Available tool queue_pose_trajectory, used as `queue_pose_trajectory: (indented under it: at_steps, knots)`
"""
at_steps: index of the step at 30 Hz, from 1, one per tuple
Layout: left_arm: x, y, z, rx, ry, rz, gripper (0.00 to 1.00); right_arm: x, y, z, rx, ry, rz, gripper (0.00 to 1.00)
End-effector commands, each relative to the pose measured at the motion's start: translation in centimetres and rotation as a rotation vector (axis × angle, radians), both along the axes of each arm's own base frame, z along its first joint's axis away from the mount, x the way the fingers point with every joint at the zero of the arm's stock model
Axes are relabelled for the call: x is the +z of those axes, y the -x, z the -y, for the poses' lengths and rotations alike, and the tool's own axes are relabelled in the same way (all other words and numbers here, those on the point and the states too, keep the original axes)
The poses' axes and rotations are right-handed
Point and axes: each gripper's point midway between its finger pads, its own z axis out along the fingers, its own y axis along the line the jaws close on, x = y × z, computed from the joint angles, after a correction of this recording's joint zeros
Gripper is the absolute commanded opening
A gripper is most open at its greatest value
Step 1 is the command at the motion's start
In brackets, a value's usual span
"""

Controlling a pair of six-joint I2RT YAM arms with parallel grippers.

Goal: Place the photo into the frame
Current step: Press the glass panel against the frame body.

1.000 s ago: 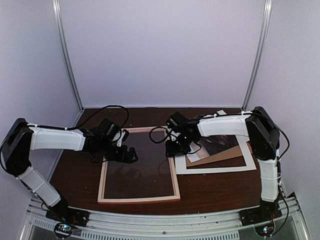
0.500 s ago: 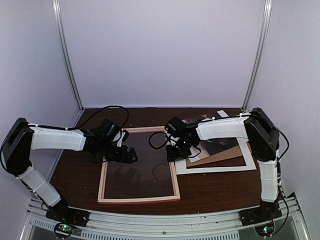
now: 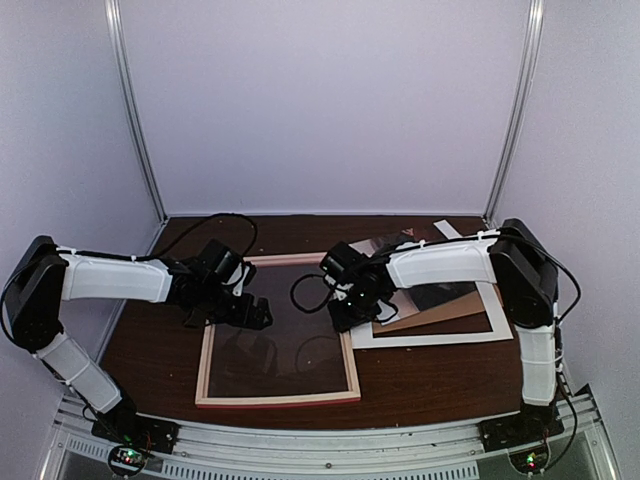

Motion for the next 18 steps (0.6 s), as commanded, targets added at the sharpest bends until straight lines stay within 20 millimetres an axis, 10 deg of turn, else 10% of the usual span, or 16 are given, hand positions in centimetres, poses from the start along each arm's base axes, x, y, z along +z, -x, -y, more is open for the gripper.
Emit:
queue_pose_trajectory:
  at_steps: [1,10,18]
  knots:
    - [0.6,-0.5,0.0,0.021,-0.017,0.018,0.97,2.0,0.7,0.9,0.021,0.010,0.031,0.44]
    - [1.1,-0.7,-0.2,0.036,-0.014,0.032,0.97,6.3,2.0,0.8,0.029,-0.112,0.046,0.47]
    - [1.3,-0.8,-0.2,0.041,-0.011,0.039,0.97,5.3,3.6,1.7,0.014,-0.111,0.008,0.45]
